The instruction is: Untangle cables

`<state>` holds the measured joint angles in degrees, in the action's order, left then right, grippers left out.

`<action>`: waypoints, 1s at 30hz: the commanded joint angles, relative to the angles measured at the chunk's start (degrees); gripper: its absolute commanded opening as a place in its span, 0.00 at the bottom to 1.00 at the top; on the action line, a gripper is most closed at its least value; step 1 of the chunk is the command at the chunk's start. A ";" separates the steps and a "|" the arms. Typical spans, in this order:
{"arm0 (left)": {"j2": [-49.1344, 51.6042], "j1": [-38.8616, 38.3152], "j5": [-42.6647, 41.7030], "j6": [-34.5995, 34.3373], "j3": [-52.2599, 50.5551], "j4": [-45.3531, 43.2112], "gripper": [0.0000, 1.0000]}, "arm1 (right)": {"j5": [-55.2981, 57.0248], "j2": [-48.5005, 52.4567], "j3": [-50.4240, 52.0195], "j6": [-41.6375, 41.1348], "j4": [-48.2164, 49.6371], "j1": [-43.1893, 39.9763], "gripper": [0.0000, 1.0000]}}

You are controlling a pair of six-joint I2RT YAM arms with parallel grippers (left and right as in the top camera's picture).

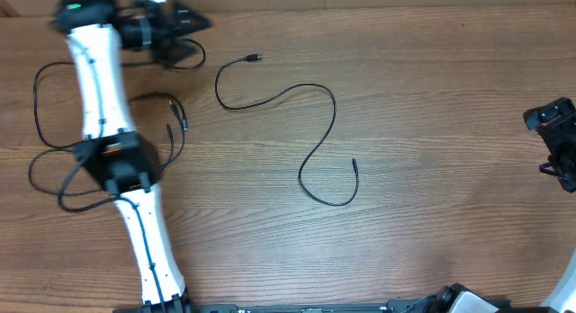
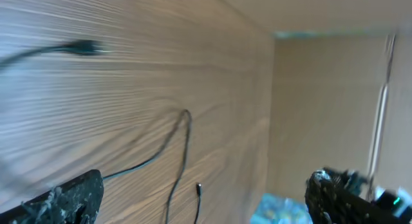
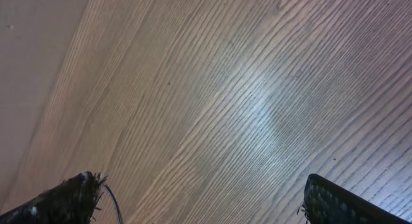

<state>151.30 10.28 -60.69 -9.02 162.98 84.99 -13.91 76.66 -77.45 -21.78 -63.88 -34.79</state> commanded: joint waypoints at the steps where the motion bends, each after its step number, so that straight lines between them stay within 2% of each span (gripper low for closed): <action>1: -0.37 -6.25 3.10 3.15 0.74 -1.73 1.00 | 0.61 -0.15 -0.63 0.46 0.33 -0.07 1.00; 7: -0.37 -15.10 28.39 1.05 0.81 -1.18 0.99 | 0.61 -0.15 -0.63 0.46 0.33 -0.07 1.00; 13: -0.37 -17.44 45.99 0.98 0.81 -0.22 1.00 | 0.61 -0.15 -0.63 0.46 0.33 -0.07 1.00; 19: -0.37 -17.05 52.59 1.73 0.79 -3.45 1.00 | 0.61 -0.15 -0.63 0.46 0.33 -0.07 1.00; 28: -0.22 -17.46 52.70 0.90 0.26 -14.21 1.00 | 0.61 -0.15 -0.63 0.46 0.33 -0.07 1.00; 30: -0.22 -17.44 56.17 0.79 0.26 -15.91 1.00 | 0.61 -0.15 -0.61 0.46 0.33 -0.07 1.00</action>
<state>151.30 -6.76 -8.99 -7.97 162.95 70.76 -13.91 76.66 -77.45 -21.76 -63.86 -34.79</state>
